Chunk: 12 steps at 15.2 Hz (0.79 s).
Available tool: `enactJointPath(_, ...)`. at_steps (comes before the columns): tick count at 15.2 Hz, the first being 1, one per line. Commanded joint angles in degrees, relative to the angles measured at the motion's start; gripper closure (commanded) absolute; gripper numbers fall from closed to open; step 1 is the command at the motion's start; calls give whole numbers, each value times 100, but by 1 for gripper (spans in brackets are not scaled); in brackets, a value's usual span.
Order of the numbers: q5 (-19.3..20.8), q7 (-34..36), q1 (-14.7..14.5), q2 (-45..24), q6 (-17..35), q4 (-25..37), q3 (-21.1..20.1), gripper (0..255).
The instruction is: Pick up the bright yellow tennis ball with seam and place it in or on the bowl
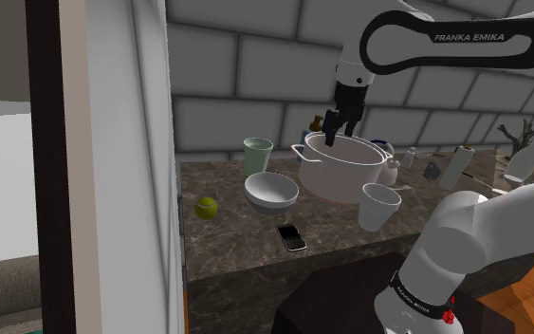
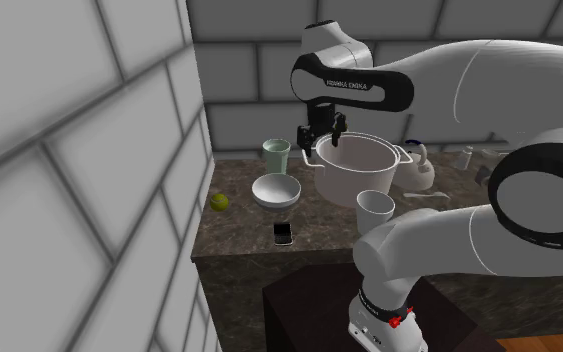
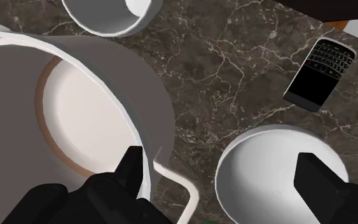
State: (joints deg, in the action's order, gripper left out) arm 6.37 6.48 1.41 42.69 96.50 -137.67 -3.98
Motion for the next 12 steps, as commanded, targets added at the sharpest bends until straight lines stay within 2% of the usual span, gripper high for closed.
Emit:
enactJointPath(1, 0, 0, 0, 0, 0, 0, 0, 0)
enactJointPath(12, -391, 823, -235, -2217, 913, 820, -680, 0)
